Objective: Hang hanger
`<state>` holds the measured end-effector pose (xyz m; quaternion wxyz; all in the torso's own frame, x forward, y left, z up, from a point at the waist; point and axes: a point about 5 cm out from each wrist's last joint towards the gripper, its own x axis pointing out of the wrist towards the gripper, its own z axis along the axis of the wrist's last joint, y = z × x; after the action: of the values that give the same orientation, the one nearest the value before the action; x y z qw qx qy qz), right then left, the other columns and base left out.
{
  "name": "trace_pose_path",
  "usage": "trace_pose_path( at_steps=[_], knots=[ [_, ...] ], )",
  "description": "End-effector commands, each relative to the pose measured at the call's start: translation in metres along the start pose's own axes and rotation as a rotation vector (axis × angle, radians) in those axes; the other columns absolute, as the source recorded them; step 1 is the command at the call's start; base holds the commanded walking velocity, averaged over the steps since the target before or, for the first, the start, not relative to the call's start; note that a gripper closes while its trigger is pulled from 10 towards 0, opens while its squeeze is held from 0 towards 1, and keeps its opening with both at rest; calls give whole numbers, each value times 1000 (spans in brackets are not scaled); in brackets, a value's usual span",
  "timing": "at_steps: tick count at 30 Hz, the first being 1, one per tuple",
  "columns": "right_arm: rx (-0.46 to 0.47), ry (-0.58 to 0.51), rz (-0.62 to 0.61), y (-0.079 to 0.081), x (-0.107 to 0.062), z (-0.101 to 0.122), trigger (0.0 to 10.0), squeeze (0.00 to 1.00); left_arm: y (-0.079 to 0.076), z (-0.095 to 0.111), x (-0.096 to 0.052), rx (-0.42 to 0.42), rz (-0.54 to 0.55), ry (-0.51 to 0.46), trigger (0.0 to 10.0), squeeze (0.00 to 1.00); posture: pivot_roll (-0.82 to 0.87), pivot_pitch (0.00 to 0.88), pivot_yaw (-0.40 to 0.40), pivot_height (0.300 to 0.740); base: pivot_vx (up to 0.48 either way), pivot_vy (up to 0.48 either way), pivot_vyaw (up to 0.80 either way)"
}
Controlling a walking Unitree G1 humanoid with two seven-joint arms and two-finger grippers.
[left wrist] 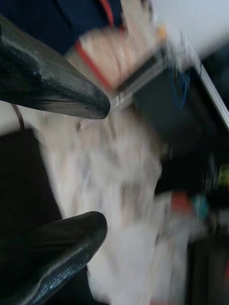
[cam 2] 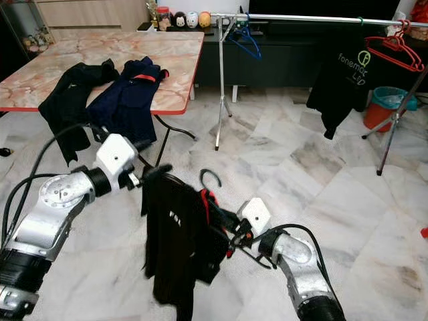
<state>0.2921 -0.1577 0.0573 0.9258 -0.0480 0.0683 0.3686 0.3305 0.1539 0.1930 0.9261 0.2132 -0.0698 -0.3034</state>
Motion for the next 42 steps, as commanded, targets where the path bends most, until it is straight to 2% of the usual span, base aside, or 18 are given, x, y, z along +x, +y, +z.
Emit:
trace_pose_path(
  at_steps=[1, 3, 4, 5, 8, 9, 13, 14, 16, 17, 19, 23, 26, 31, 39, 42],
  knots=[
    [-42, -69, -116, -14, 1, 15, 0, 0, 9, 0, 1, 3, 84, 2, 10000, 0, 111, 0, 11, 740, 0, 0, 0],
    [-58, -82, -203, -22, 1, 19, 0, 0, 10, -2, 2, -7, 129, 4, 10000, 0, 105, 0, 9, 740, 0, 0, 0],
    [-74, -127, -314, -30, 1, 29, 0, 0, 6, -5, 5, -30, 154, 13, 10000, 0, 100, 0, 7, 740, 0, 0, 0],
    [-74, -127, -314, -30, 1, 29, 0, 0, 6, -5, 5, -30, 154, 13, 10000, 0, 100, 0, 7, 740, 0, 0, 0],
    [-83, -179, -423, -37, 2, 39, 0, 0, -2, -8, 9, -57, 172, 17, 10000, 0, 94, 0, 6, 740, 0, 0, 0],
    [-82, -201, -416, -33, 9, 44, 0, 0, -10, -7, 13, -97, 165, 5, 10000, 0, 96, 0, 3, 740, 0, 0, 0],
    [-73, -236, -347, -23, 17, 49, 0, 0, -23, -2, 19, -139, 113, -17, 10000, 0, 103, 0, -2, 740, 0, 0, 0],
    [-58, -257, -337, -21, 19, 53, 0, 0, -32, 0, 21, -186, 73, -32, 10000, 0, 107, 0, -3, 740, 0, 0, 0],
    [-74, -265, -336, -22, 20, 56, 0, 0, -50, 5, 24, -261, -24, -53, 10000, 0, 102, 0, -2, 740, 0, 0, 0],
    [-74, -265, -336, -22, 20, 56, 0, 0, -50, 5, 24, -261, -24, -53, 10000, 0, 102, 0, -2, 740, 0, 0, 0],
    [-77, -281, -339, -23, 22, 61, 0, 0, -66, 10, 26, -315, -101, -71, 10000, 0, 97, 0, 1, 740, 0, 0, 0],
    [-94, -299, -342, -25, 25, 67, 0, 0, -77, 13, 30, -377, -143, -64, 10000, 0, 97, 0, 2, 740, 0, 0, 0],
    [-83, -304, -368, -29, 27, 70, 0, 0, -82, 16, 30, -392, -176, -67, 10000, 0, 102, 0, 3, 740, 0, 0, 0],
    [-79, -329, -349, -26, 34, 78, 0, 0, -88, 19, 35, -376, -160, -43, 10000, 0, 105, 0, 8, 740, 0, 0, 0],
    [-70, -332, -303, -19, 38, 78, 0, 0, -88, 28, 43, -402, -66, -54, 10000, 0, 104, 0, 7, 740, 0, 0, 0],
    [-65, -314, -296, -18, 38, 73, 0, 0, -90, 29, 46, -355, -43, -34, 10000, 0, 104, 0, 8, 740, 0, 0, 0]
  ],
)
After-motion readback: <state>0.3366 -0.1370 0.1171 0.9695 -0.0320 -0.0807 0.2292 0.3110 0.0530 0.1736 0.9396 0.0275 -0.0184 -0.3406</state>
